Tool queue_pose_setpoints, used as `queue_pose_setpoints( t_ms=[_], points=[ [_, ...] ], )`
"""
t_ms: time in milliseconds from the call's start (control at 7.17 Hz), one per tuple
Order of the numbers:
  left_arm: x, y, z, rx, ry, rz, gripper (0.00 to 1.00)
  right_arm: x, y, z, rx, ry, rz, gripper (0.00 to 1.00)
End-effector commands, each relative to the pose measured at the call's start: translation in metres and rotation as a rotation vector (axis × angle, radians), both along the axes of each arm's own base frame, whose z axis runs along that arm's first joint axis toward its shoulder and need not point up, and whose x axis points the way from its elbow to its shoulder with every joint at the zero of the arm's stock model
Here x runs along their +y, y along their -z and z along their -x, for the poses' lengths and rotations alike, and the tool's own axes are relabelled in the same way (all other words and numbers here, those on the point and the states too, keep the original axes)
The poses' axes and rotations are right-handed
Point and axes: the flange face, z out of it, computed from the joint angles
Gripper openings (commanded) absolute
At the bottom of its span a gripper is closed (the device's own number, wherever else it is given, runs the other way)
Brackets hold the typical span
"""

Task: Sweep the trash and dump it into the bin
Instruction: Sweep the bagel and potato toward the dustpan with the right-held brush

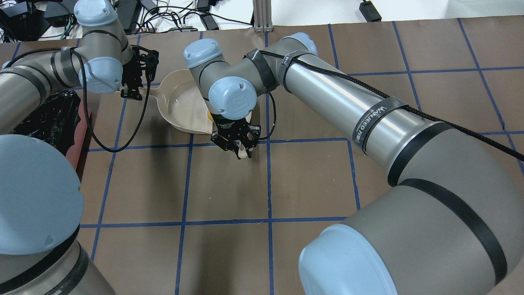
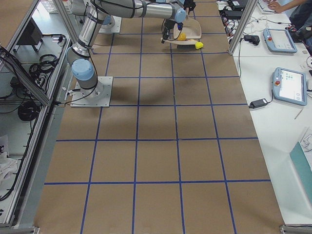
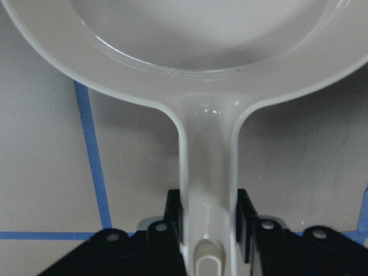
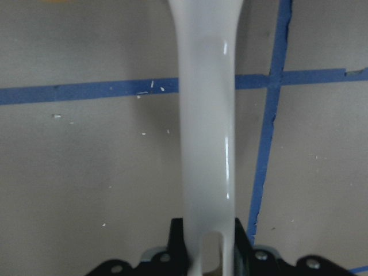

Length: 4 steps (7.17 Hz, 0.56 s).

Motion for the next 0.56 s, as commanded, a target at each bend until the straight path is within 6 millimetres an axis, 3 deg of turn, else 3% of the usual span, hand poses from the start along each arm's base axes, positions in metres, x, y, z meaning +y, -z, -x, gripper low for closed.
queue_pose_setpoints(
  t_ms=[0,418],
  points=[
    [-0.002,-0.001,0.000,-0.001,0.000,0.003,0.24,0.013,-0.008,-0.024,-0.062,0.024,-0.014,0.00],
    [-0.003,-0.001,-0.001,-0.002,0.000,0.003,0.24,0.009,-0.040,-0.054,-0.193,0.111,0.017,0.00]
  ],
)
